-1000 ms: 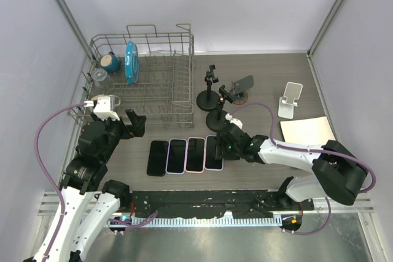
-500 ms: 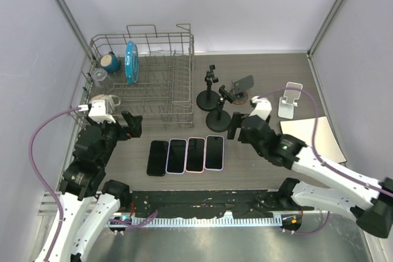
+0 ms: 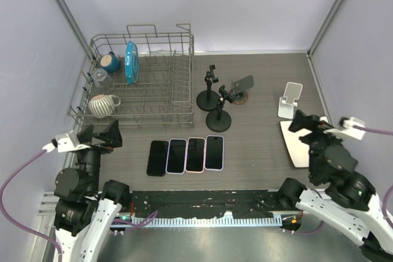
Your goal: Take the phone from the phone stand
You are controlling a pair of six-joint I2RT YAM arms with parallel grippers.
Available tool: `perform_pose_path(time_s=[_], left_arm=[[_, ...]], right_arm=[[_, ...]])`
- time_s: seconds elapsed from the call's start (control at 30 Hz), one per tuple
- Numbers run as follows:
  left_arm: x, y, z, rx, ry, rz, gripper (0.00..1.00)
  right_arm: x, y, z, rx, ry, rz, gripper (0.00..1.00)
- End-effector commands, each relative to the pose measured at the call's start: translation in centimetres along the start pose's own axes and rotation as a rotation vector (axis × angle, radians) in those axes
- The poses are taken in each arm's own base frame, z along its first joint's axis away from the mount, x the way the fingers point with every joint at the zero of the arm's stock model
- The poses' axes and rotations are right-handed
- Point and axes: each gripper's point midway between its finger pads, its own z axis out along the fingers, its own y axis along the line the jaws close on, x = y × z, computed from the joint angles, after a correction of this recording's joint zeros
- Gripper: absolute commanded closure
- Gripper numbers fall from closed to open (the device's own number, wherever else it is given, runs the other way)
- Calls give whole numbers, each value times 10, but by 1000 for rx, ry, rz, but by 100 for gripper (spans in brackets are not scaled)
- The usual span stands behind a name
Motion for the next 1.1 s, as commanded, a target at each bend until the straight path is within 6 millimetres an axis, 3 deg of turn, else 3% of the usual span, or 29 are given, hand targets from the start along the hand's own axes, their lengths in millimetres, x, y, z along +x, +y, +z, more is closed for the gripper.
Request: perform_pose_path(time_s=[0.0, 0.03, 0.2, 0.33, 0.43, 1.07], left_arm=[[-16, 18, -8, -83, -89, -23, 0], [-24, 20, -18, -78, -133, -43, 0], [-18, 26, -18, -115, -94, -44, 0], [-20, 22, -20, -90, -104, -50, 0], [-22, 27, -22, -116, -121, -57, 0], [-24, 29, -23, -133, -123, -50, 0]], right_arm=[[-32, -54, -14, 133, -128, 51, 7], [-34, -60, -16, 135, -144, 79, 7], [-25, -85, -24, 178, -170, 169, 6], [-15, -65, -18, 96, -153, 130, 6], [-17, -74, -19, 138, -160, 126, 6], [-15, -73, -19, 137, -158, 125, 6]])
